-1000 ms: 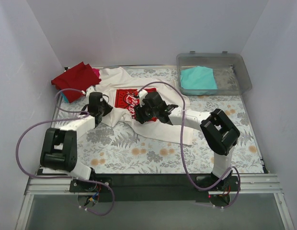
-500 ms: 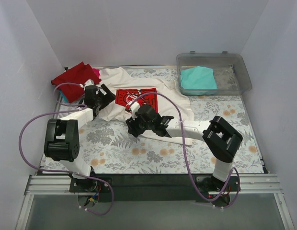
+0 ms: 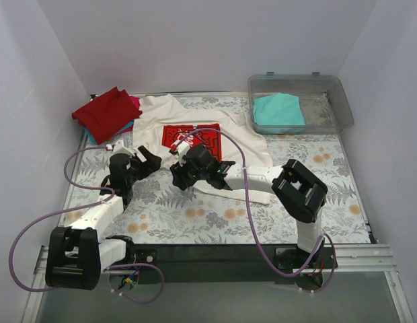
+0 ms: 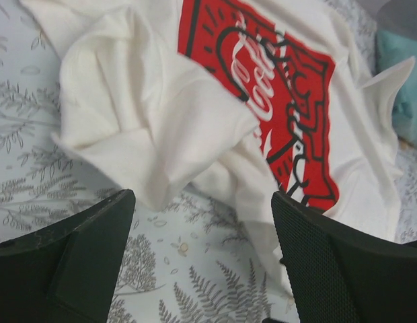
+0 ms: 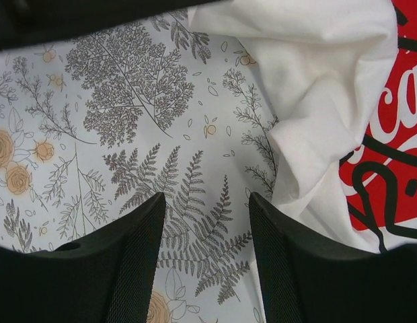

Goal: Fold and stack the t-shirts
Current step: Flatten the tshirt out

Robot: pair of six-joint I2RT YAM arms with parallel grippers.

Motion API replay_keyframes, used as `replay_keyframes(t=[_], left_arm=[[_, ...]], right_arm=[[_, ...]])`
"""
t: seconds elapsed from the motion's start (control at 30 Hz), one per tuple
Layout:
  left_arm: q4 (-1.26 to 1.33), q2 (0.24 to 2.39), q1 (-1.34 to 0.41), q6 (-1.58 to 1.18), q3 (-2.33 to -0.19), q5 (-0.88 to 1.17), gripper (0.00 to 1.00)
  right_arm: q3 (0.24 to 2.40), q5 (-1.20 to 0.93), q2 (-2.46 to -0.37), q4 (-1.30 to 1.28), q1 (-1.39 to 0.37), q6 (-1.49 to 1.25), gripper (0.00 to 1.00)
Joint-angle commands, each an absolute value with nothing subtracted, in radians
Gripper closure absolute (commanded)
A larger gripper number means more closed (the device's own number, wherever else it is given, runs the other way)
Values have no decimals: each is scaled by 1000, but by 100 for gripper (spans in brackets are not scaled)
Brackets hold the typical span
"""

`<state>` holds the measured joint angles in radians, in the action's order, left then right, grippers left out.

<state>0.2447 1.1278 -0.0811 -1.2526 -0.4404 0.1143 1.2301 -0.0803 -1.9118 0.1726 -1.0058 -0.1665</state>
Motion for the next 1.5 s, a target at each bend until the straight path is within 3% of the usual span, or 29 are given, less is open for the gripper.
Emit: replay_keyframes(t=[0.0, 0.4, 0.63, 0.77, 0.8, 0.83, 0.97, 1.47], left_arm=[[278, 1097, -109, -1212, -397, 103, 25], [285, 1252, -175, -1184, -454, -46, 29], [308, 1295, -201, -1175, -472, -117, 40], [304, 1307, -201, -1181, -480, -138, 58], [304, 1312, -202, -1181, -483, -137, 74], [302, 1313, -202, -1181, -485, -137, 80], [293, 1322, -206, -1181, -491, -135, 99], [25, 1019, -212, -1307, -538, 155, 100]], right_arm=[[1206, -45, -1842, 221, -1005, -186, 52], [1049, -5, -1700, 239, -1005, -202, 51], [1028, -5, -1692, 247, -1005, -207, 51], [1011, -5, -1680, 249, -1005, -209, 51], [1005, 23, -1675, 249, -1005, -209, 51], [1002, 26, -1674, 249, -1005, -209, 51], [993, 34, -1664, 249, -1005, -209, 51], [862, 110, -1559, 245, -943, -201, 50]])
